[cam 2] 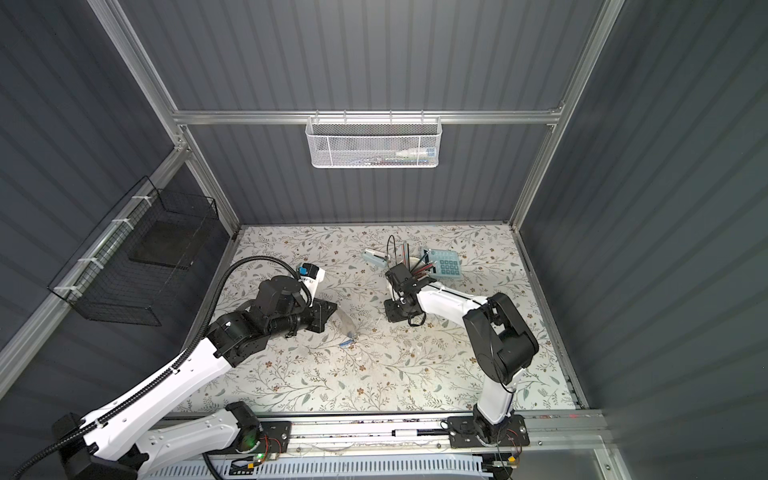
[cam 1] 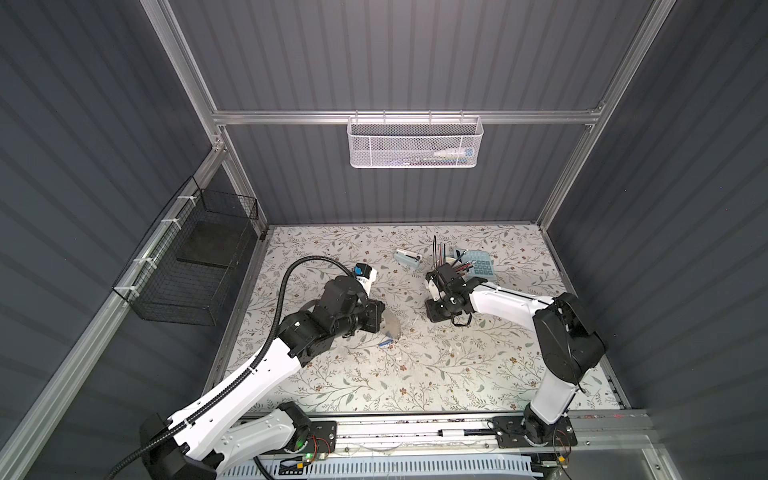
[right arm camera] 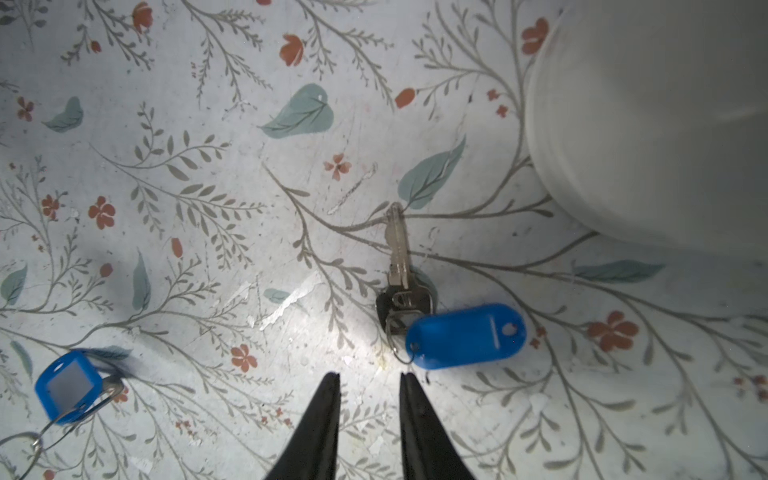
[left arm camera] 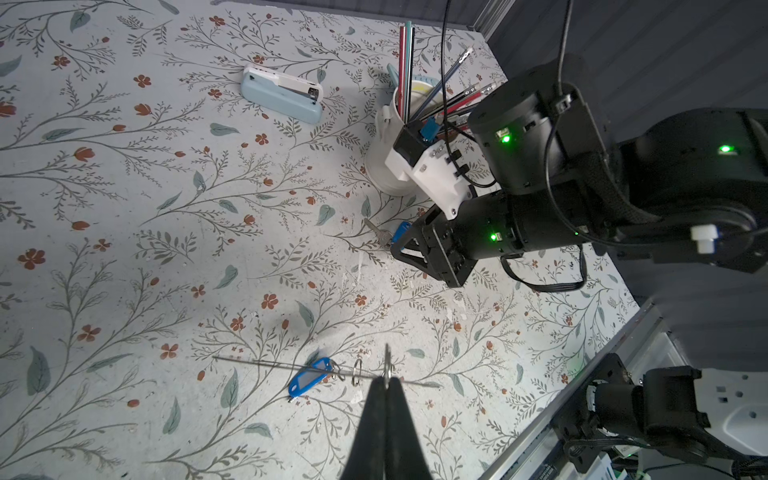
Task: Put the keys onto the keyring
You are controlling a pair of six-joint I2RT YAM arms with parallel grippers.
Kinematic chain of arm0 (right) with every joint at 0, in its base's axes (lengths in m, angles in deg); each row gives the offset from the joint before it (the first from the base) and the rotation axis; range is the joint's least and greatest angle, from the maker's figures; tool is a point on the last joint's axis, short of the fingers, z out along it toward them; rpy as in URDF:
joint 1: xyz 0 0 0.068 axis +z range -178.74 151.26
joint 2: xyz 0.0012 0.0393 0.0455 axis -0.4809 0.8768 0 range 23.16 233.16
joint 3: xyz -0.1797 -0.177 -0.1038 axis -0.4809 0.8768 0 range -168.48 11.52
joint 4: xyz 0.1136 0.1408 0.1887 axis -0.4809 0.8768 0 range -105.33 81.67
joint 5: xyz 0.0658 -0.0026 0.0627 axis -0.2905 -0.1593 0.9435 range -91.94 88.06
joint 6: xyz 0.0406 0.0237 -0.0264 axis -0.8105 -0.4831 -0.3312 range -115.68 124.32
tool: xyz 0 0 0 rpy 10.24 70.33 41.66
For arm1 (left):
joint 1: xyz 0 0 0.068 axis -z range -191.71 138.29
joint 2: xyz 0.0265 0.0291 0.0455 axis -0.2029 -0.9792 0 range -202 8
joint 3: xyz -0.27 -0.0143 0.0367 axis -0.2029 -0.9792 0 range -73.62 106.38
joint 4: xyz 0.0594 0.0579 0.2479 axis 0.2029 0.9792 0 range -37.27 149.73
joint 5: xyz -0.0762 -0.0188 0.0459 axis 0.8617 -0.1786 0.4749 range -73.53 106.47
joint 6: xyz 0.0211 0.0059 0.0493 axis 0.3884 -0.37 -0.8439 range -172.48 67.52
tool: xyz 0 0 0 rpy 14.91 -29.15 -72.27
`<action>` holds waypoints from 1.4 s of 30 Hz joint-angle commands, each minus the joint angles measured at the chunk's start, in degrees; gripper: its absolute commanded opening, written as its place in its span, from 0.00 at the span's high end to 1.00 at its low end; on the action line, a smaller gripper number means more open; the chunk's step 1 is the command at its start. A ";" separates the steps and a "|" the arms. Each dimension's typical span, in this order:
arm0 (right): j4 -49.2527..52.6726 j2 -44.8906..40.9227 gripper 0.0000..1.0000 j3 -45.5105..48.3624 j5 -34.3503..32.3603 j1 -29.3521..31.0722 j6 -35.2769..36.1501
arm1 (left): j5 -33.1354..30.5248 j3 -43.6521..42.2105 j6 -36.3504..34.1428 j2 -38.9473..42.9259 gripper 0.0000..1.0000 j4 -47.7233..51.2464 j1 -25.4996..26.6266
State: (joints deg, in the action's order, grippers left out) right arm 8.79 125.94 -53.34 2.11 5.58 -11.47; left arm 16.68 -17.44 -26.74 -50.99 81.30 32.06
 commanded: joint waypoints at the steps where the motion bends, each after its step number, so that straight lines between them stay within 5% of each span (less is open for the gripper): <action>1: 1.62 1.19 0.72 -1.28 -1.87 0.31 1.68 | -0.11 -0.68 0.02 1.38 1.00 -0.87 -0.32; 17: 2.23 6.34 0.76 -5.39 -3.94 0.48 2.82 | -0.34 -0.86 -0.16 1.84 1.00 -0.57 -0.32; 30: 0.13 0.08 1.00 -0.48 -6.08 0.51 1.61 | 0.22 -0.66 -0.34 0.89 1.00 -1.43 -0.35; 42: -18.13 -16.47 1.00 16.52 5.42 -5.48 -19.04 | 5.74 -0.07 -4.33 -0.89 1.00 -4.04 -0.29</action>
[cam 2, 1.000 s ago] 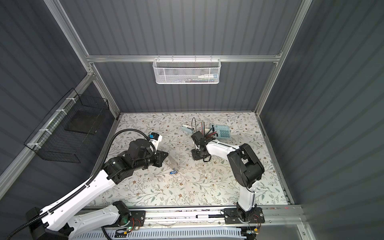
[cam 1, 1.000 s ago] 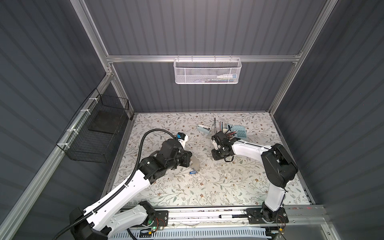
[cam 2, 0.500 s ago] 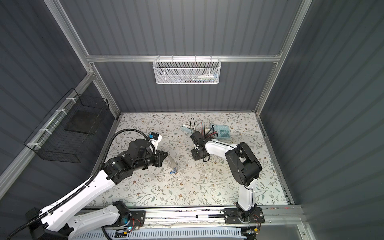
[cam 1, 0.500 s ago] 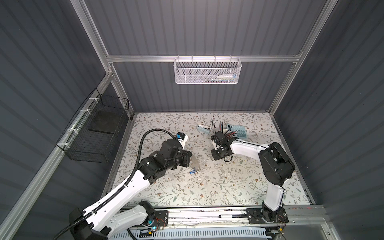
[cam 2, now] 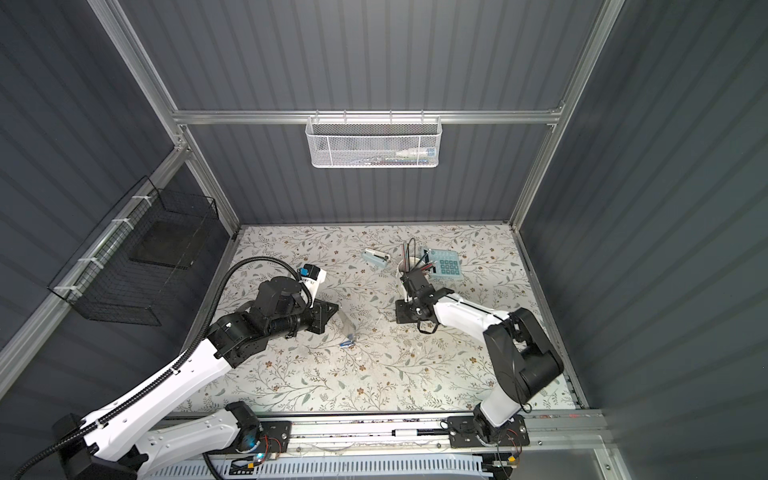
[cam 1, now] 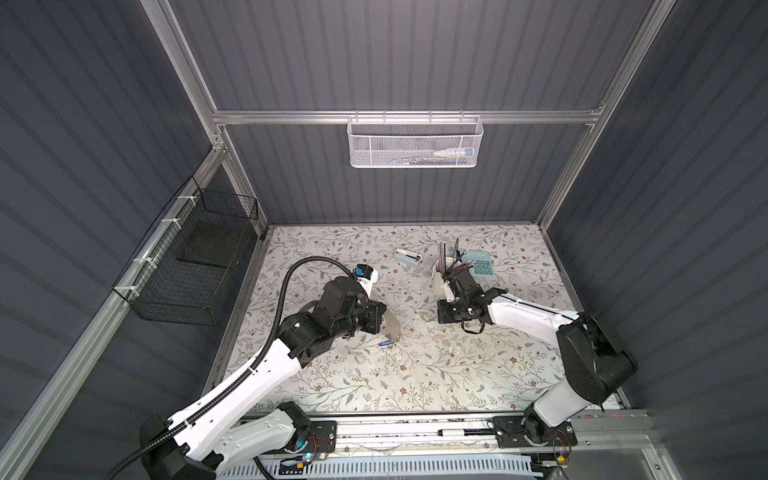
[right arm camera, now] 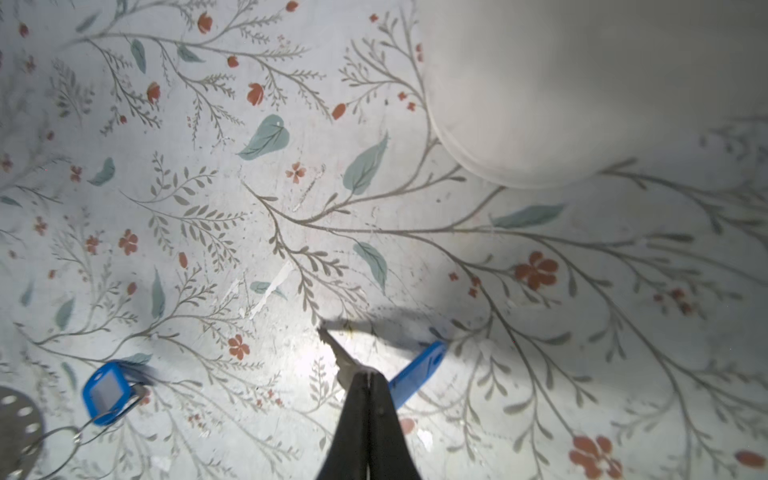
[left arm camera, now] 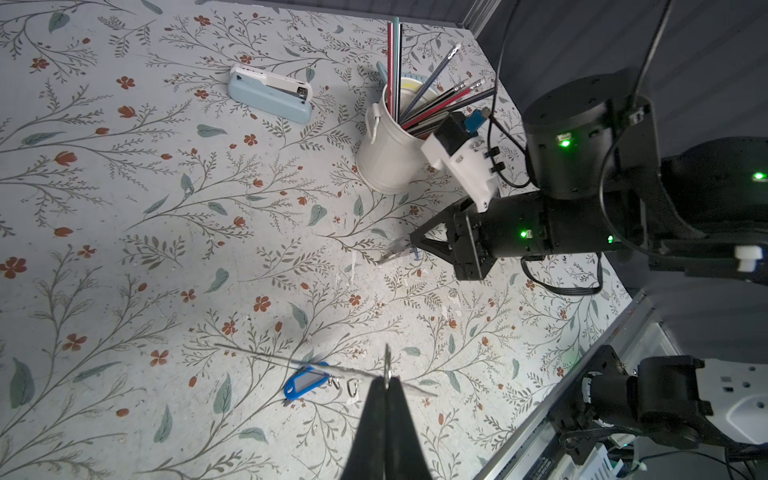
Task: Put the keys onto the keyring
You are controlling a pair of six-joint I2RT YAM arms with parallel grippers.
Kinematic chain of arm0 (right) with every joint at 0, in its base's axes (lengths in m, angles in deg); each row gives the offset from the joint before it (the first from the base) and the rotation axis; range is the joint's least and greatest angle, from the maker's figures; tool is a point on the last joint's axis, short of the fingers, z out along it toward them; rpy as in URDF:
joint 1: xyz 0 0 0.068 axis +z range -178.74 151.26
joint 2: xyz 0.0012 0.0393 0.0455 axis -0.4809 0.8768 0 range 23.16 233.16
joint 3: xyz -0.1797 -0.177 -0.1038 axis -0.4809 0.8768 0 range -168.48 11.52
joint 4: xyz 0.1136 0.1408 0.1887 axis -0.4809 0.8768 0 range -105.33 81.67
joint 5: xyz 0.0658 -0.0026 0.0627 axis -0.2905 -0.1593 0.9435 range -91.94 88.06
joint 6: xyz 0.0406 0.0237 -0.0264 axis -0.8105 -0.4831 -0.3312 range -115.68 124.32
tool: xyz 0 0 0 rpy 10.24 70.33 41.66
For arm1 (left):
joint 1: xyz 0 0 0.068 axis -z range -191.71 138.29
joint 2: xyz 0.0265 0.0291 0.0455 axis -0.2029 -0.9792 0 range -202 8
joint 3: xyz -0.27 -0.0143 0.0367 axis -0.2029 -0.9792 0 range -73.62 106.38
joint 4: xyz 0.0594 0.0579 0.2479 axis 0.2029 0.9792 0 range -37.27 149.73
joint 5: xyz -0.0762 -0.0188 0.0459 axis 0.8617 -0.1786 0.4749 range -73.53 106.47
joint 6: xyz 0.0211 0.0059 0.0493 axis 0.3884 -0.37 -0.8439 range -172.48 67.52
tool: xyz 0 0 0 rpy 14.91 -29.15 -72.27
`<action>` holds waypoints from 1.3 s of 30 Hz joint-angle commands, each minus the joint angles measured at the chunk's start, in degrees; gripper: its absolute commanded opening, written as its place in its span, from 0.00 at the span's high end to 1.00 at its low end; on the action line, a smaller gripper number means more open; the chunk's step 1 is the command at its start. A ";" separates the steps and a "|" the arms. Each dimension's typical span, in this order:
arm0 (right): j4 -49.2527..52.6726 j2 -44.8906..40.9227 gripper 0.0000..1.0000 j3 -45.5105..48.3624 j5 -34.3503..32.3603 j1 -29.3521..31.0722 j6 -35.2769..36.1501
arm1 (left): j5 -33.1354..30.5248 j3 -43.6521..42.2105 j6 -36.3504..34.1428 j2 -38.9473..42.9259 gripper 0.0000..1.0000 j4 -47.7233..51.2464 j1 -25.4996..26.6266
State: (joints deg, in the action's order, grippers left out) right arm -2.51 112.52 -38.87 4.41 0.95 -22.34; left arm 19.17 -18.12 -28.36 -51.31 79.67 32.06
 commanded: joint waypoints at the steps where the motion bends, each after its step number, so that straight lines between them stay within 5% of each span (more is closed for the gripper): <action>1: -7.54 -4.06 1.00 2.99 2.51 -0.80 -9.47 | 3.96 0.66 -2.95 -0.82 1.00 -2.79 -0.30; 14: -8.41 -6.24 0.98 16.01 -4.33 0.23 -14.67 | 7.52 1.65 -2.74 -5.76 1.00 -5.76 -0.34; 24: -8.96 -9.81 0.76 19.12 1.51 0.56 -12.56 | 7.99 2.50 -2.75 -6.66 1.00 -5.94 -0.29; 30: -3.81 -12.70 0.74 16.93 8.81 -3.45 -8.83 | 7.50 1.92 -2.75 -5.65 1.00 -5.51 -0.31; 39: 13.00 -5.63 0.76 3.72 8.93 -7.08 -3.70 | 7.01 1.24 -2.93 -4.59 1.00 -5.45 -0.28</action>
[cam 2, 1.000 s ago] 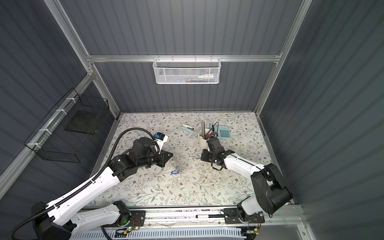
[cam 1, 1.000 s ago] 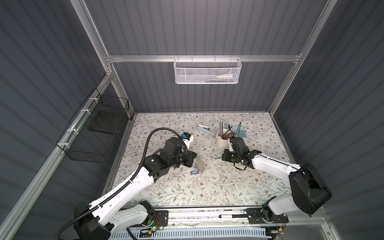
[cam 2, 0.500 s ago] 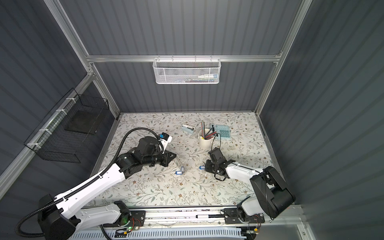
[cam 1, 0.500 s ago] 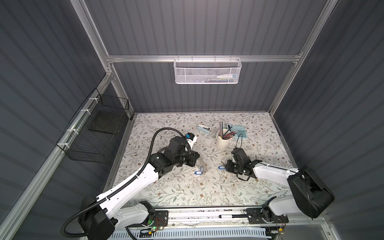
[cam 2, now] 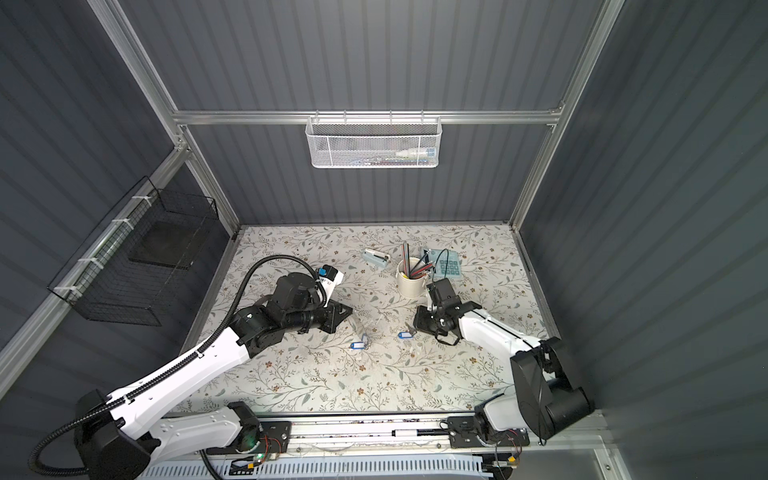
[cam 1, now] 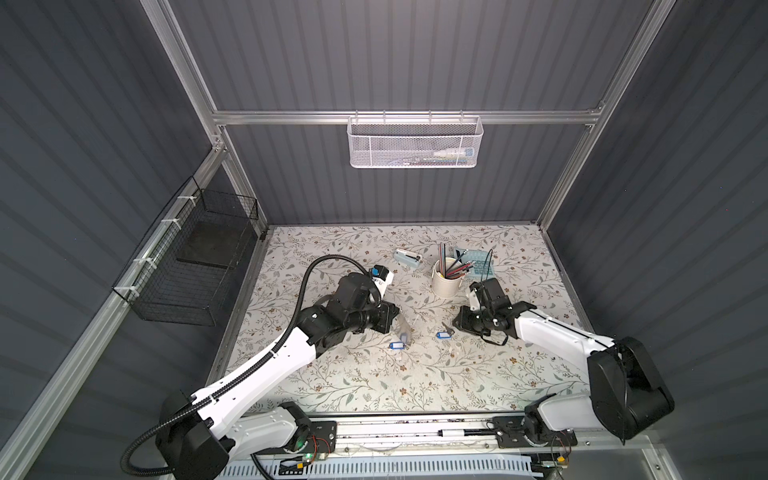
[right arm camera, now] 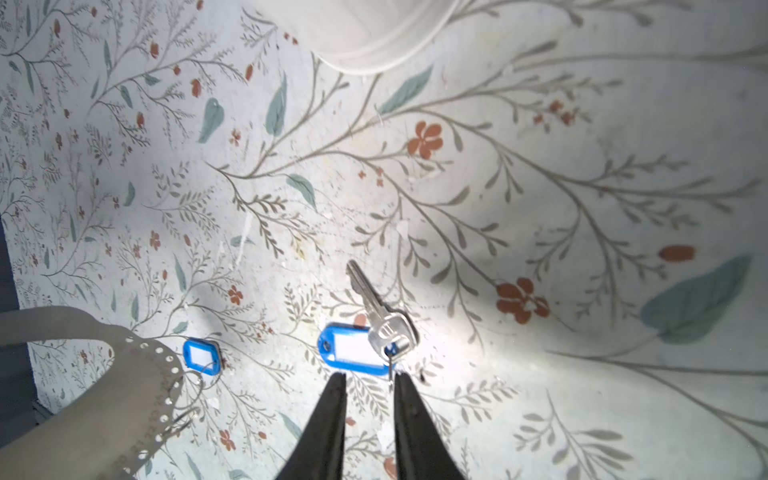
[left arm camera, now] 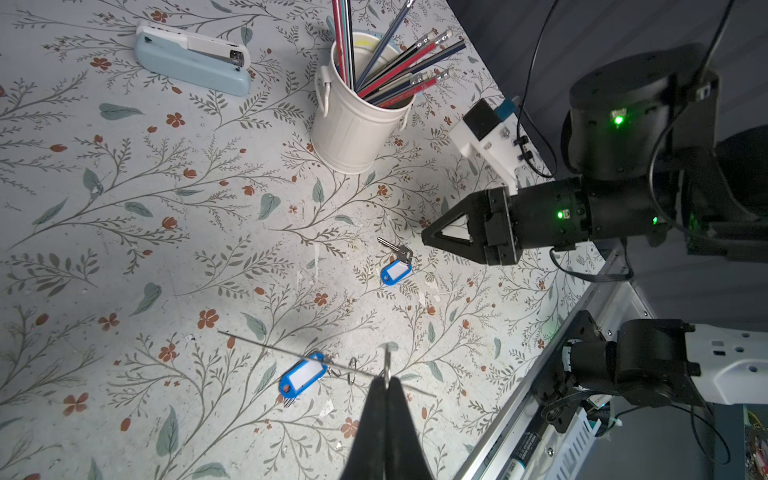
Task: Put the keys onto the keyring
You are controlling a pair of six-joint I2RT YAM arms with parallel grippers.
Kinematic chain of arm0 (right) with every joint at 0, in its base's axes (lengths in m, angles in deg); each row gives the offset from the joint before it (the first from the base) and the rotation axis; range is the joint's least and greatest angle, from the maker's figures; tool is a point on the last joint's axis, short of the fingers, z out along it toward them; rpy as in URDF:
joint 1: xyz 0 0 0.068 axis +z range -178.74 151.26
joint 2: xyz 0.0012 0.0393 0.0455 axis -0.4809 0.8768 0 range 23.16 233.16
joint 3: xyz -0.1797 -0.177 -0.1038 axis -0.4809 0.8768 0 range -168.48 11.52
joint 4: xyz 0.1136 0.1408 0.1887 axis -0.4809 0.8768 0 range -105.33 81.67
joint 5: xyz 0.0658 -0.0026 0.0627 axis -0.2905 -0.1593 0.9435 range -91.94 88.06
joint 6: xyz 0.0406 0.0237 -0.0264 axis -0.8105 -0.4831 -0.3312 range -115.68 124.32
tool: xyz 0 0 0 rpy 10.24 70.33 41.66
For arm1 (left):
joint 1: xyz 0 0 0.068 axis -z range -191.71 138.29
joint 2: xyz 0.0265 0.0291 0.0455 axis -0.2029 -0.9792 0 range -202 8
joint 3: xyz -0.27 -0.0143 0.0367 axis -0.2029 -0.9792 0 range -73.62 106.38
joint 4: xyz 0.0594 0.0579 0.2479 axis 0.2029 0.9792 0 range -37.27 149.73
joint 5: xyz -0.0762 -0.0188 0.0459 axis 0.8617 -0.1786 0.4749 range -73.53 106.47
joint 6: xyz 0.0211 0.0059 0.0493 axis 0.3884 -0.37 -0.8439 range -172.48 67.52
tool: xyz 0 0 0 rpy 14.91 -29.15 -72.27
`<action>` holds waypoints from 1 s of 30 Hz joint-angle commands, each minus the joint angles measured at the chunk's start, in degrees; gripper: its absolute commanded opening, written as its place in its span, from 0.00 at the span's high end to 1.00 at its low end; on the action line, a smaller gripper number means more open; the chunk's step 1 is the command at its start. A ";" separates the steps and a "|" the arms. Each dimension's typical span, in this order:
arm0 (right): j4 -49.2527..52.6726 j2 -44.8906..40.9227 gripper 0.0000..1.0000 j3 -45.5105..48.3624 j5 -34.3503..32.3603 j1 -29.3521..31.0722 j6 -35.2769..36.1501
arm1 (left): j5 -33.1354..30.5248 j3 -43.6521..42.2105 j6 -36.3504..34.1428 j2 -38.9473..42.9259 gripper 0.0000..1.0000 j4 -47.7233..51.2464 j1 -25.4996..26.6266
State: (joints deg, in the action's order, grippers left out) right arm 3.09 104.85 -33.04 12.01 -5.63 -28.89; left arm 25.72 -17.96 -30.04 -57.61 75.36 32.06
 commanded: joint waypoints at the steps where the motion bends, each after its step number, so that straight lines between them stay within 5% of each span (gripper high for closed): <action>1: 8.00 2.95 0.76 -2.98 1.37 -0.62 3.51 | 0.49 0.98 -1.16 1.82 1.00 -1.18 -0.29; 12: 9.49 11.28 0.83 -7.21 6.96 -0.75 7.48 | -0.30 0.41 -1.63 2.85 1.00 -0.93 -0.28; 24: 9.28 13.77 0.87 -7.70 5.93 -0.74 8.34 | -0.64 0.51 -1.73 3.20 1.00 -0.71 -0.31; 30: 8.38 12.95 0.97 -6.98 5.91 -0.75 8.14 | -0.69 0.47 -1.68 3.34 1.00 -0.66 -0.33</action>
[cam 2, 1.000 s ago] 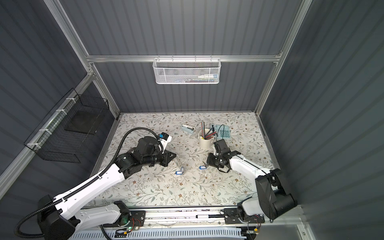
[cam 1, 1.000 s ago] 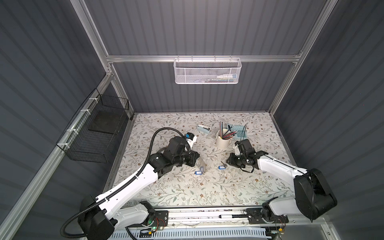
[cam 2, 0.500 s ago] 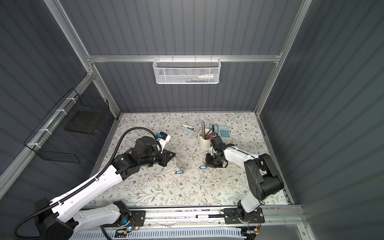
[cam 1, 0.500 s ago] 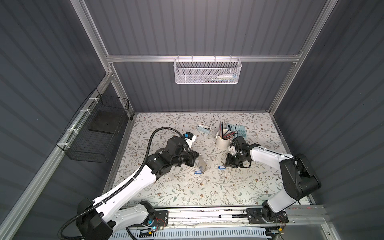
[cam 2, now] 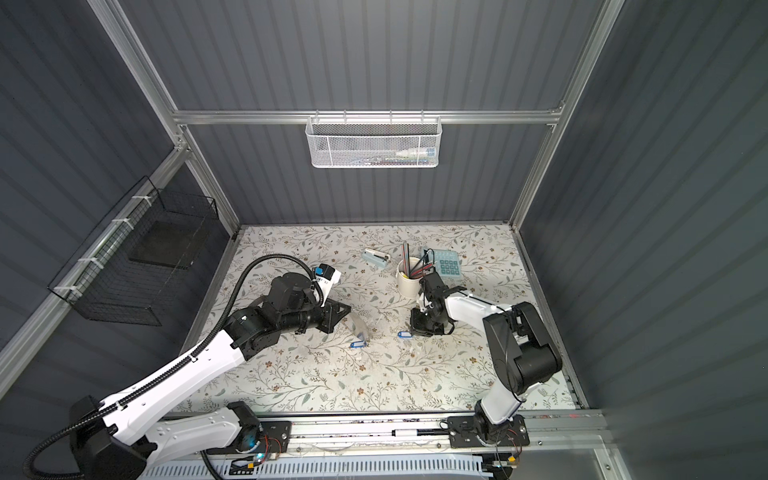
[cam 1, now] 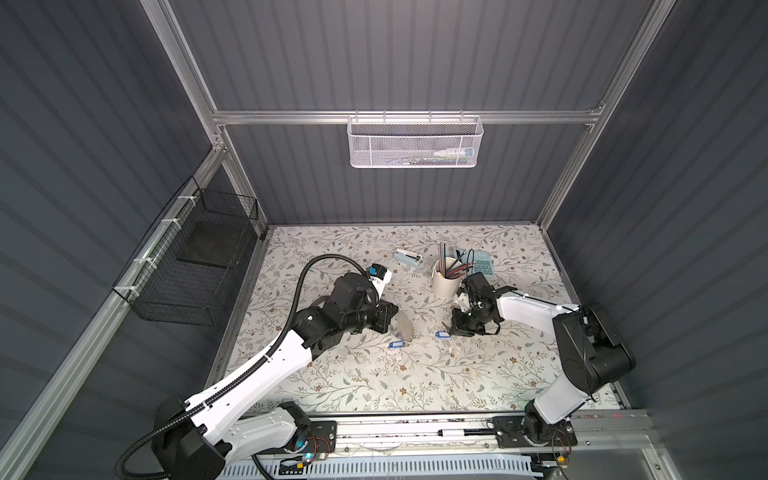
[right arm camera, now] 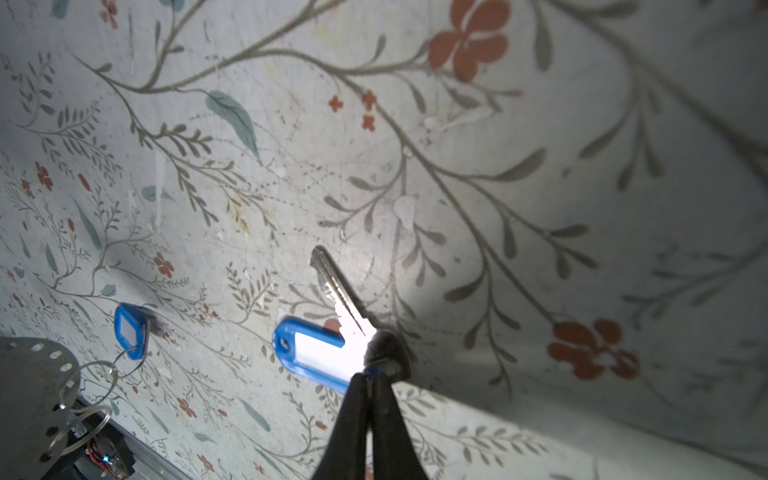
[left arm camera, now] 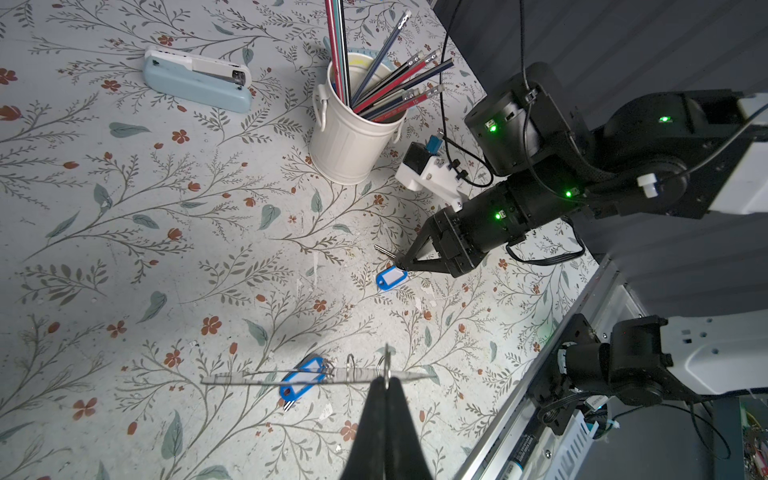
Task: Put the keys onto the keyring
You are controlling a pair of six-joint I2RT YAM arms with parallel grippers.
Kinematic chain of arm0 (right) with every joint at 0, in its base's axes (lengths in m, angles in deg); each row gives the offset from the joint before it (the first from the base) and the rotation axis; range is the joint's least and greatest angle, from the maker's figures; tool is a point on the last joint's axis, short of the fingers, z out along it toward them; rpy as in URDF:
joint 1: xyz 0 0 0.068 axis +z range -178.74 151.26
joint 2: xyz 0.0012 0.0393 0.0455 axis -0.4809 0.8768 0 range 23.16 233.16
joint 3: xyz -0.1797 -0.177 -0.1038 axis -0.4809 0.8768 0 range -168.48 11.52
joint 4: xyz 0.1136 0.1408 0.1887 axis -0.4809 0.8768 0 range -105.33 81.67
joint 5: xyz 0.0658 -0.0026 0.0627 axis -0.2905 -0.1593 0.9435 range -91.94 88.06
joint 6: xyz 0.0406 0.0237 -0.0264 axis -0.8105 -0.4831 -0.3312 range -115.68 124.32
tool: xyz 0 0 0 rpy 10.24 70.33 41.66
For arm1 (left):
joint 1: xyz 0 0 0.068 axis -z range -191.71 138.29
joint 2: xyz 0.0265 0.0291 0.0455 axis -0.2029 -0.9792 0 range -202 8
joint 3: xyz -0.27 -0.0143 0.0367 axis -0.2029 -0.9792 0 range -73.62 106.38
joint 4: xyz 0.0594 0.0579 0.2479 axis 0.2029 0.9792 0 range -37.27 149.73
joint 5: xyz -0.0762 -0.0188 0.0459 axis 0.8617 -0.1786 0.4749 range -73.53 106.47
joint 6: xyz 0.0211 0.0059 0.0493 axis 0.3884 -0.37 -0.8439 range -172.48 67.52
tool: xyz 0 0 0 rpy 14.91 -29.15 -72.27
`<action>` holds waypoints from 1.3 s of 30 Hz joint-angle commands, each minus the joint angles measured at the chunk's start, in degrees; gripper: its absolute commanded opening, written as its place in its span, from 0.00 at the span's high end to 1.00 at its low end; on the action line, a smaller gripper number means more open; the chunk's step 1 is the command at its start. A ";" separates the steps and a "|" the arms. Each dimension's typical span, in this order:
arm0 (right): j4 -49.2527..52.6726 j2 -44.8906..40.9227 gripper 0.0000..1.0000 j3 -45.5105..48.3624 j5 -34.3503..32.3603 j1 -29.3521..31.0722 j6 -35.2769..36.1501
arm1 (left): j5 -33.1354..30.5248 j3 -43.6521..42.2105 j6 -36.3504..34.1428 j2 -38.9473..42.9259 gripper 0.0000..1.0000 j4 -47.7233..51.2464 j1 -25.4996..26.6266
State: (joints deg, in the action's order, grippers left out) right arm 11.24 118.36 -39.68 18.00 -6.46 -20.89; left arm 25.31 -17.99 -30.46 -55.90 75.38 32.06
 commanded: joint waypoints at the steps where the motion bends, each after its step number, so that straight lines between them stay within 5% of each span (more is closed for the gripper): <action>1: -0.41 -0.91 0.99 0.13 -0.08 0.13 -0.13 | -0.16 0.55 -1.23 1.54 1.00 -0.76 -0.29; 12: -21.54 -12.34 1.00 12.22 -11.82 1.61 -5.98 | 0.75 0.87 -0.89 0.61 1.00 -1.42 -0.30; 18: -37.85 -10.68 1.00 20.06 -19.57 4.20 -7.38 | 1.18 0.98 -0.41 0.22 1.00 -1.75 -0.31; 25: -36.90 -11.00 0.99 23.39 -21.02 6.10 -5.06 | 0.54 0.76 -0.40 1.08 1.00 -1.23 -0.27; 34: -30.48 -20.34 0.81 25.21 -21.01 7.42 -5.15 | 1.05 0.87 -0.53 0.01 1.00 -2.02 -0.28; 39: -25.23 -21.93 0.69 21.92 -15.73 6.77 -4.68 | 1.11 0.96 -0.51 -0.13 1.00 -2.02 -0.31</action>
State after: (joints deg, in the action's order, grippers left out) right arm -18.70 96.78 -15.27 -0.77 0.62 -26.27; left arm 25.44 -17.99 -30.43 -56.08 75.34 32.06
